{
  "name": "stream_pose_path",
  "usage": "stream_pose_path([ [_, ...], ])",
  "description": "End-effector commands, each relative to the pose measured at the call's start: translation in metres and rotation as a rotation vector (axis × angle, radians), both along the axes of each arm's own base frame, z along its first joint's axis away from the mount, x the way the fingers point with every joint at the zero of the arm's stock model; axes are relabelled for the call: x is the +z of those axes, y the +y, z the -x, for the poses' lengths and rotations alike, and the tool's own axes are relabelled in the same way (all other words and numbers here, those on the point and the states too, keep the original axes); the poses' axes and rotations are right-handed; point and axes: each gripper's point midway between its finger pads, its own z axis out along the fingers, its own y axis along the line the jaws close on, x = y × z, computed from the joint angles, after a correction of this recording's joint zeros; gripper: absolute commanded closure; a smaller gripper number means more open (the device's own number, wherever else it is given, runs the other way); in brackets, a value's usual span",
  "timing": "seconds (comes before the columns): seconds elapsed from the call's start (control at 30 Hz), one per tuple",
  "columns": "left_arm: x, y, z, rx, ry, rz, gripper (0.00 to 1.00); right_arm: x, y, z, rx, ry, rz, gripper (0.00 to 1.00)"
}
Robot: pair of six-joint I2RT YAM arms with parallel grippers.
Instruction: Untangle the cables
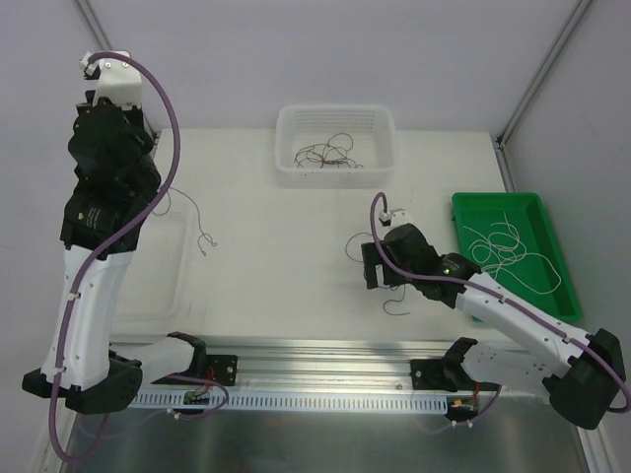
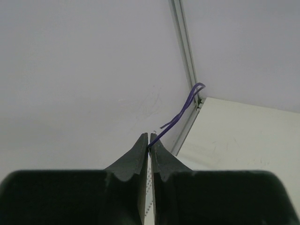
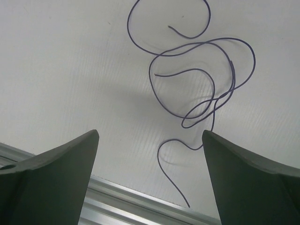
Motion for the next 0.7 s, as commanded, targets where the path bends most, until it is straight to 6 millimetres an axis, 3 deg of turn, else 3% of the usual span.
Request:
stream_pose_path([
  [0.0, 0.047, 0.008, 0.021, -0.003, -0.161, 0.059, 0.96, 0.001, -0.004, 0.006, 0.011, -0.001, -0.002, 0.03],
  [0.17, 0.089, 0.008, 0.045, -0.065, -0.297, 0.110, 0.96, 0.000, -0.006, 0.009, 0.003, 0.004, -0.009, 0.03],
  [0.23, 0.091, 0.014, 0.049, -0.023, -0.282, 0.074, 0.94, 0.001, -0.003, 0.010, 0.005, 0.008, -0.022, 0.03],
  [0.37, 0.076, 0.025, 0.039, 0.081, -0.224, 0.003, 0.94, 0.002, 0.000, 0.008, 0.005, 0.014, -0.029, 0.03],
  [0.47, 0.045, 0.032, 0.023, 0.155, -0.132, -0.058, 0.94, -0.001, 0.001, 0.010, 0.010, 0.030, -0.023, 0.03],
  [0.63, 0.017, 0.054, 0.012, 0.242, -0.081, -0.081, 0.95, -0.005, -0.003, 0.016, 0.008, 0.039, -0.029, 0.03],
  [0.67, 0.000, 0.057, 0.005, 0.258, -0.041, -0.093, 0.95, -0.006, -0.003, 0.016, 0.007, 0.037, -0.030, 0.03],
])
